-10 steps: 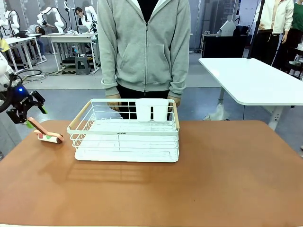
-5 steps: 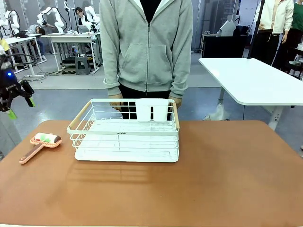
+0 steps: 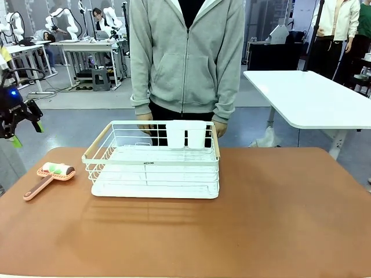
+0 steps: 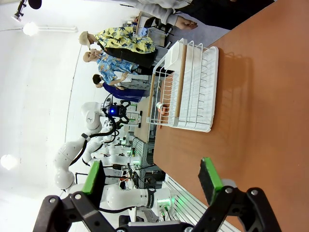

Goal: Clean the table.
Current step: Place the Lint Roller down when the Dish drying rack is positioned in the middle of the table.

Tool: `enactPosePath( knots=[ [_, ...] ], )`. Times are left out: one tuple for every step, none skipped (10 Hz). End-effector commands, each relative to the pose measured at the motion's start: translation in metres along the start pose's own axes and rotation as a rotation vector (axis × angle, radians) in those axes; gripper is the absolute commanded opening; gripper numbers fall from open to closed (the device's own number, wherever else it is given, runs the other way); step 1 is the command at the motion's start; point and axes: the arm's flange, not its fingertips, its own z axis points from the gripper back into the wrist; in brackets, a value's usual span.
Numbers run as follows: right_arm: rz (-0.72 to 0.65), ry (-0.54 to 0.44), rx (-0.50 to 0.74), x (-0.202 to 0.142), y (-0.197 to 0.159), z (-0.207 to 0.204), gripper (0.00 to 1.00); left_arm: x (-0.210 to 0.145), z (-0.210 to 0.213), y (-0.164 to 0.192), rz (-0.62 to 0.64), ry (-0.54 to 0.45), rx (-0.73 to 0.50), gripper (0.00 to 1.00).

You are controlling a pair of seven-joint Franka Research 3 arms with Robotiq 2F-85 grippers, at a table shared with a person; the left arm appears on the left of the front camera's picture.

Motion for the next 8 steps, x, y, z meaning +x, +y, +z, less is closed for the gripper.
enactPosePath(
  knots=[
    [0.006,-0.010,0.014,0.0004,0.0027,-0.0008,1.00,0.0024,0.0017,-0.0002,-0.018,0.014,-0.028,1.00],
    [0.006,-0.010,0.014,0.0004,0.0027,-0.0008,1.00,0.0024,0.0017,-0.0002,-0.018,0.014,-0.028,1.00],
    [0.006,-0.010,0.014,0.0004,0.0027,-0.0008,1.00,0.0024,0.0017,-0.0002,-0.018,0.014,-0.028,1.00],
    [0.006,-0.010,0.014,0.0004,0.0027,-0.0008,1.00,0.0024,0.0017,-0.0002,-0.018,0.014,-0.028,1.00],
    [0.006,-0.010,0.014,0.0004,0.0027,-0.0008,1.00,0.0024,0.0017,-0.0002,-0.018,0.014,-0.028,1.00],
    [0.006,-0.010,0.014,0.0004,0.0027,-0.0008,1.00,0.0024,0.0017,-0.0002,-0.018,0.014,-0.028,1.00],
    [0.006,-0.010,0.014,0.0004,0.0027,-0.0008,1.00,0.0024,0.0017,-0.0002,-0.018,0.014,-0.028,1.00],
    [0.006,-0.010,0.014,0.0004,0.0027,-0.0008,1.00,0.0024,0.0017,-0.0002,-0.018,0.014,-0.028,1.00]
  ],
)
